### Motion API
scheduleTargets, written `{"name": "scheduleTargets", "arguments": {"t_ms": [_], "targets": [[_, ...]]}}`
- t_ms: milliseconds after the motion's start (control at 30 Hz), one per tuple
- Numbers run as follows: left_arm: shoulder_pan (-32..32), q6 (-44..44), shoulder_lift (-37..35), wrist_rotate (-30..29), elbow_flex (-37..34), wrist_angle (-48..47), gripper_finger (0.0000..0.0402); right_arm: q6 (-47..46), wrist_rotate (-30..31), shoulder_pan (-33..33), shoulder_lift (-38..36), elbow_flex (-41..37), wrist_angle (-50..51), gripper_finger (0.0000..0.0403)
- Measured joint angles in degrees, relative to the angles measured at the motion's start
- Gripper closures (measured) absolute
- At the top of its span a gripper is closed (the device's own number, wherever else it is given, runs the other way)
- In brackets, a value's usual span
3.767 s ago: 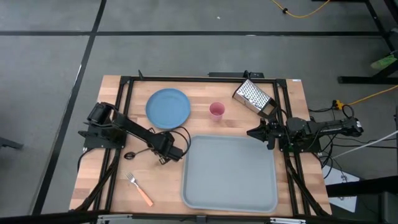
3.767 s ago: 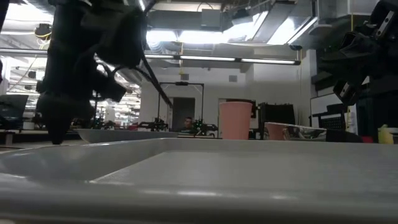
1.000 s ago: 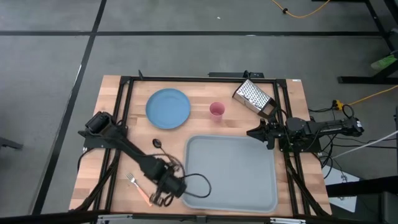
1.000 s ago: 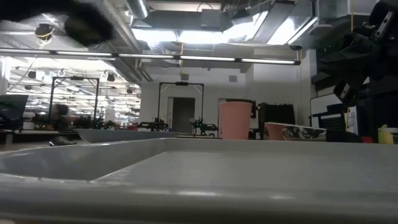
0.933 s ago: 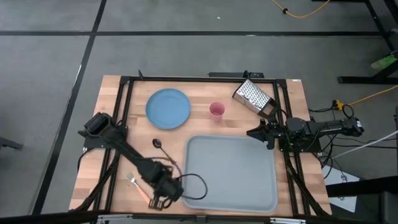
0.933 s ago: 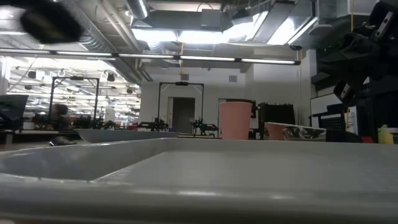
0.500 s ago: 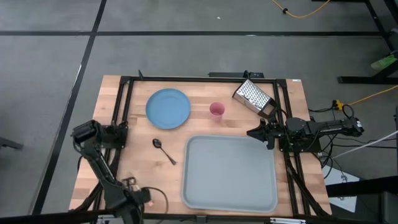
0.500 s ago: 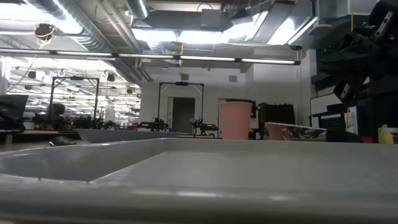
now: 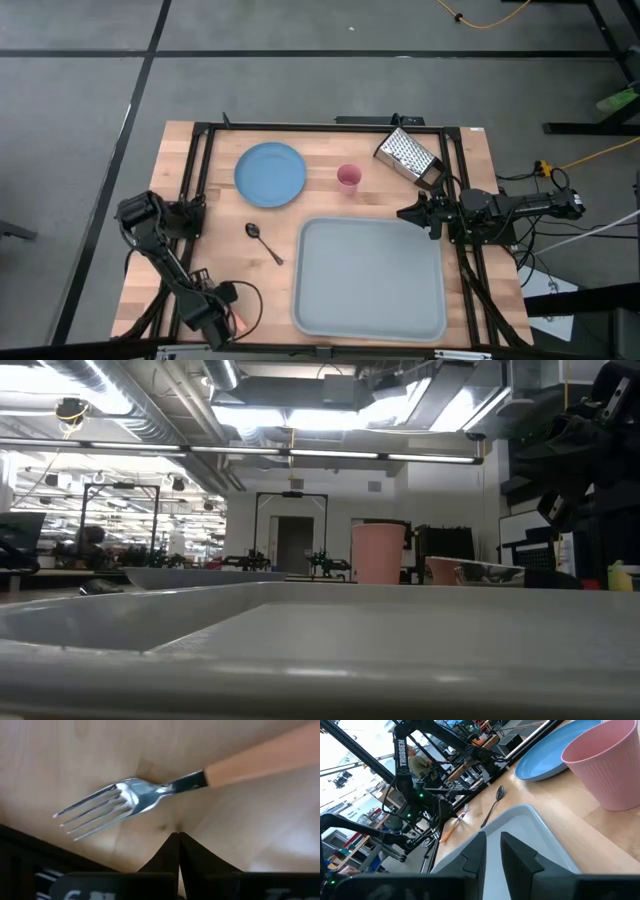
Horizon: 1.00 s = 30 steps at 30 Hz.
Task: Pick and place plate/cup/fork/spoon on tray
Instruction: Adjust the orange fork
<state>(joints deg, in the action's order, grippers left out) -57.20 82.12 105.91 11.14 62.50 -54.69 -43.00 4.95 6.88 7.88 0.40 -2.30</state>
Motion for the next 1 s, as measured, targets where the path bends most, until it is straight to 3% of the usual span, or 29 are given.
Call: {"name": "scheduleTargets", "arguments": {"t_ms": [267, 667, 833, 1000], "targets": [[5.5, -7.6, 0.0, 0.0, -1.3, -0.2, 0.0401, 0.2, 0.0, 0.0, 0.0, 0.0, 0.0, 0.0341], [20.1, -23.0, -0.1, -2.2, -1.4, -0.6, 0.0401, 0.2, 0.0, 0.0, 0.0, 0.0, 0.0, 0.0341], [23.2, -24.2, 0.0, 2.0, -1.5, -3.9, 0.0401, 0.2, 0.0, 0.0, 0.0, 0.0, 0.0, 0.0341], [21.0, -22.1, 0.0, 9.4, -1.5, -4.0, 0.0401, 0.9, 0.0, 0.0, 0.0, 0.0, 0.0, 0.0341]]}}
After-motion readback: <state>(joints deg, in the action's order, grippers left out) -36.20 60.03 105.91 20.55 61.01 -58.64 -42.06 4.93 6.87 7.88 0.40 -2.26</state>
